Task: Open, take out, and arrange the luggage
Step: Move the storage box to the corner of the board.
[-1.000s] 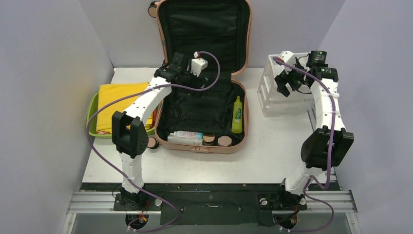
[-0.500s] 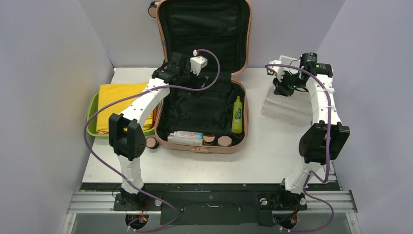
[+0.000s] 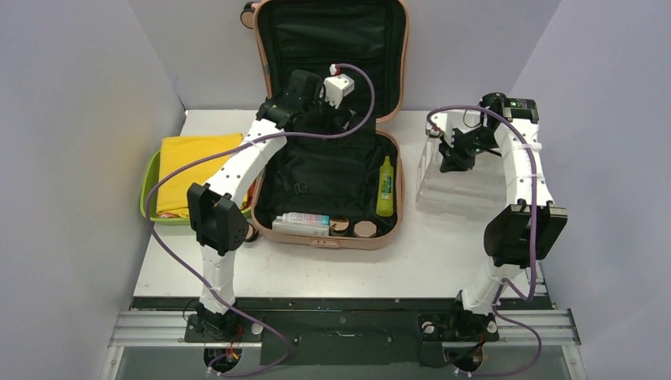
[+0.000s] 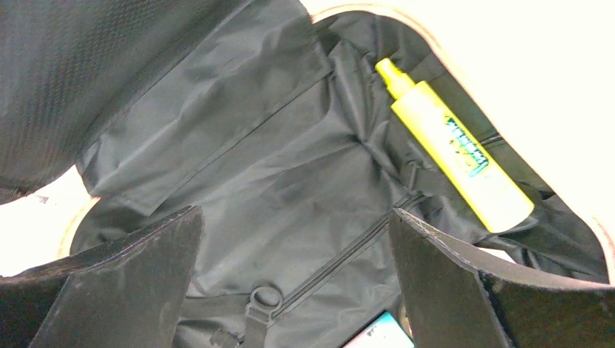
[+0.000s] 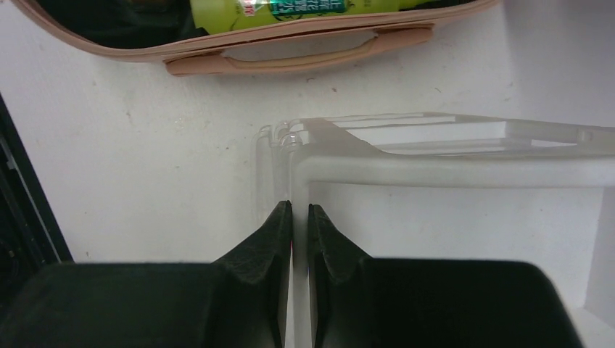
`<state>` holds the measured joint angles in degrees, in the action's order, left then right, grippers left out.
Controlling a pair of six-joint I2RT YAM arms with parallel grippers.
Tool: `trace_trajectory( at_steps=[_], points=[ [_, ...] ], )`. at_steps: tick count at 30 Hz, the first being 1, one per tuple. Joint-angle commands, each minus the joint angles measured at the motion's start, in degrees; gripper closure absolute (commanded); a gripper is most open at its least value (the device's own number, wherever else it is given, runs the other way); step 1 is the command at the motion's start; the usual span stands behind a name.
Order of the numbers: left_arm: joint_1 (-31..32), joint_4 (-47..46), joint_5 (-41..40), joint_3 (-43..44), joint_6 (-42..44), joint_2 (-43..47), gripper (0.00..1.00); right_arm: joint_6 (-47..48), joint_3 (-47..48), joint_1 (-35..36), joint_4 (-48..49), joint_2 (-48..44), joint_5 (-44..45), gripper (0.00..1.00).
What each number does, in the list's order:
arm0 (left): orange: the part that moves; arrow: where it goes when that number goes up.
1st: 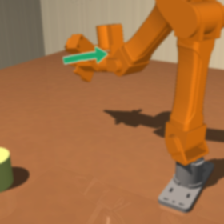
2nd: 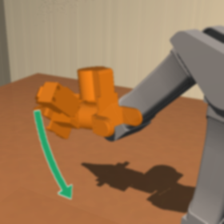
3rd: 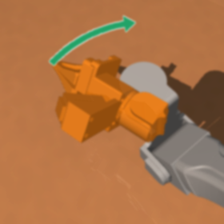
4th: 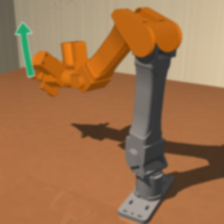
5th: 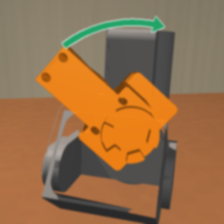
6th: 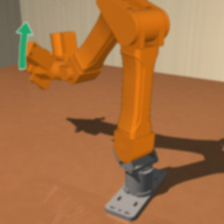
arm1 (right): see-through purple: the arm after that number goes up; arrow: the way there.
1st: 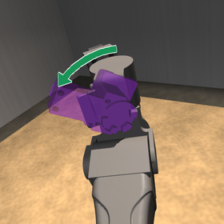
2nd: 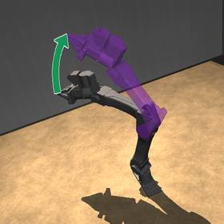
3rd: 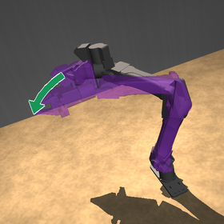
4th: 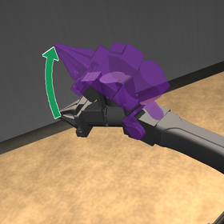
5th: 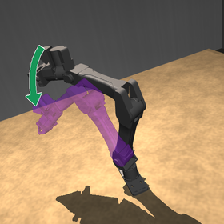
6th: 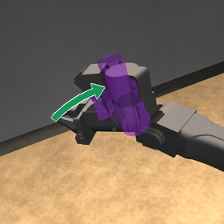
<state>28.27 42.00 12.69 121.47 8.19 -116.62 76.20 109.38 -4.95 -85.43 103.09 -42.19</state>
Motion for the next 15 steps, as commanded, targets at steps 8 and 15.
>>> trace_trajectory(
  at_steps=[8,15],
  points=[
    [3.58,-7.94,15.47,3.98,4.48,-1.77,0.04,6.52,0.22,2.96,-4.39,-4.40,0.88,0.64],
    [4.59,-15.69,32.08,11.31,2.57,-8.30,0.04,-6.12,-5.14,-3.26,5.47,-16.38,-4.27,0.19]
  ],
)
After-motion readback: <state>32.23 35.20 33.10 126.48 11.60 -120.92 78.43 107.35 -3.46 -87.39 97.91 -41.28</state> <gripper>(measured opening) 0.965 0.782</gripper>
